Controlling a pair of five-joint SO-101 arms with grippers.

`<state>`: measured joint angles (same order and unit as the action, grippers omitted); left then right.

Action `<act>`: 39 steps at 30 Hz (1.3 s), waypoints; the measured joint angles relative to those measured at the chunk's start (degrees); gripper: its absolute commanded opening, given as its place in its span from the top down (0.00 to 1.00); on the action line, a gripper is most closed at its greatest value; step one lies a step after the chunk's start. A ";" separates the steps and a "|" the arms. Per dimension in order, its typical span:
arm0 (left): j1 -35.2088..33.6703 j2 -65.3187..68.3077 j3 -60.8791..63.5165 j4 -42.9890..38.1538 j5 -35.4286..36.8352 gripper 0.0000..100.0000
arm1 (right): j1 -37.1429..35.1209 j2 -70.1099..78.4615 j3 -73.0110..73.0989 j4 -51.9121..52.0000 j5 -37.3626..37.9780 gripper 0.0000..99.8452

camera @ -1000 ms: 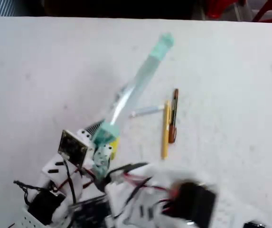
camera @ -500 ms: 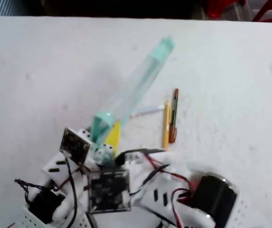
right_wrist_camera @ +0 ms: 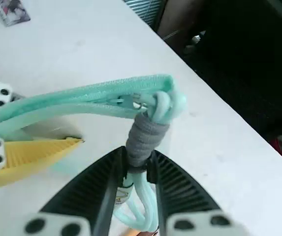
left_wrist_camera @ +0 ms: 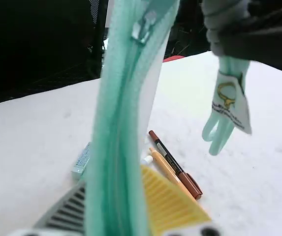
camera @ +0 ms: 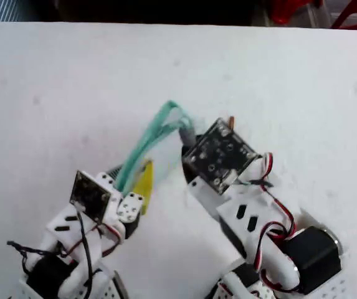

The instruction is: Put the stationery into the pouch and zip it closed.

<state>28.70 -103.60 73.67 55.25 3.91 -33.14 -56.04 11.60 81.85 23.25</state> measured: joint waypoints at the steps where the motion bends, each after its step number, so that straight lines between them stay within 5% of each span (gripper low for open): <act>1: 0.00 0.00 -0.26 0.09 -0.09 0.98 | 0.97 0.00 0.00 -0.62 -0.97 0.98; 19: -0.35 0.09 5.36 -9.23 -3.96 0.97 | 4.04 0.00 17.67 -9.76 -3.16 0.98; 26: -0.35 0.09 5.36 -9.32 -1.85 0.85 | 4.04 0.00 18.11 -9.85 -3.16 0.98; 33: -0.35 0.00 5.27 -9.76 1.23 0.99 | 3.96 0.00 18.11 -9.85 -3.16 0.98; 39: -0.18 -0.97 7.12 -10.64 -0.26 0.98 | 3.96 0.00 18.11 -9.85 -3.16 0.98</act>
<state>28.53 -104.57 80.79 44.62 3.65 -29.19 -56.04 29.71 72.00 20.09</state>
